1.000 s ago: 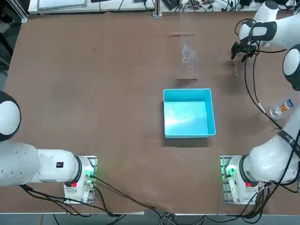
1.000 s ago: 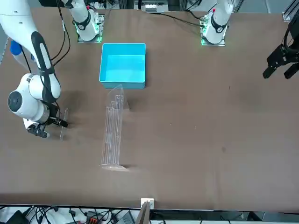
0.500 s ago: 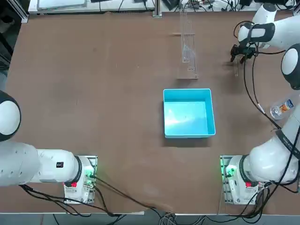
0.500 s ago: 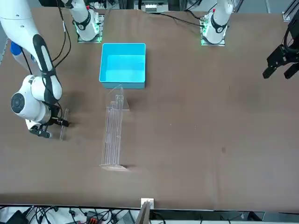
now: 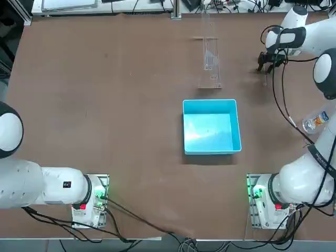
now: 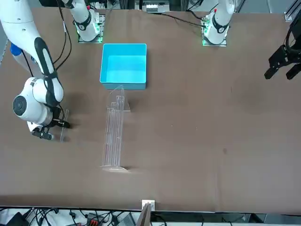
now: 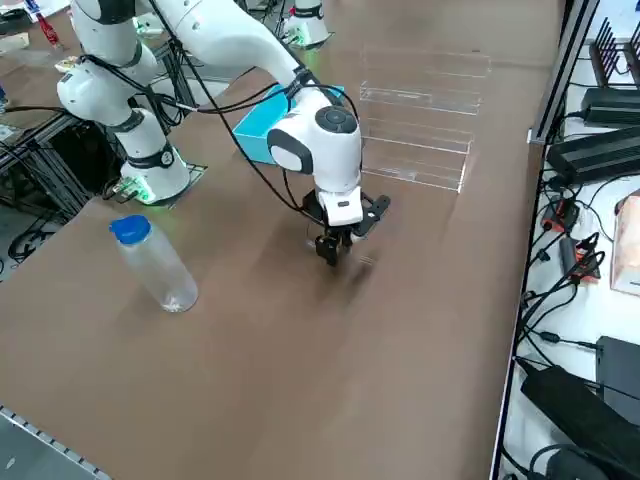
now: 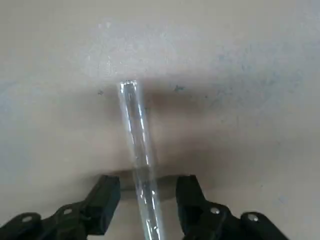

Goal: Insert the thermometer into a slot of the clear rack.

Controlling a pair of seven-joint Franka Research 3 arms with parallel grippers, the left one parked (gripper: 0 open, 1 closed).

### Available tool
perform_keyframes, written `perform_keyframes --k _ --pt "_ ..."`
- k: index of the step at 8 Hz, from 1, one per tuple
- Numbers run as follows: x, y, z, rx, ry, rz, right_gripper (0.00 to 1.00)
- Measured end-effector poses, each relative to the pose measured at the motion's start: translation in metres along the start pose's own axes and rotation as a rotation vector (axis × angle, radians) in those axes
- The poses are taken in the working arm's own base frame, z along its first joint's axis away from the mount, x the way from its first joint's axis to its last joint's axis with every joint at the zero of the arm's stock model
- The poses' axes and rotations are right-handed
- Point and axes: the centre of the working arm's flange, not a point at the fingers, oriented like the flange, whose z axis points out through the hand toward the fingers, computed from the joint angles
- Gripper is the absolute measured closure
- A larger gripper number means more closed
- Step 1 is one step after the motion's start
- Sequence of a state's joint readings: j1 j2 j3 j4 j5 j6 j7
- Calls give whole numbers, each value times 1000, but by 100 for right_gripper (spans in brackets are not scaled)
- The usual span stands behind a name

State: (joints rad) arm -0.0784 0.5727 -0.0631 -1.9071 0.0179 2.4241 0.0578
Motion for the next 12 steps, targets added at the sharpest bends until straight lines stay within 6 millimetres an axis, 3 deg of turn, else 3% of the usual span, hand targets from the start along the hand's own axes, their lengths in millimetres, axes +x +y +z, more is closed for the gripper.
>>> perform_keyframes --k 3,7,10,12 --pt "0 0 2 0 -1 -1 42" --pt "3 -4 -2 3 7 -7 74" --pt "5 -18 -6 14 17 -30 78" --pt "9 -37 -23 30 28 -57 78"
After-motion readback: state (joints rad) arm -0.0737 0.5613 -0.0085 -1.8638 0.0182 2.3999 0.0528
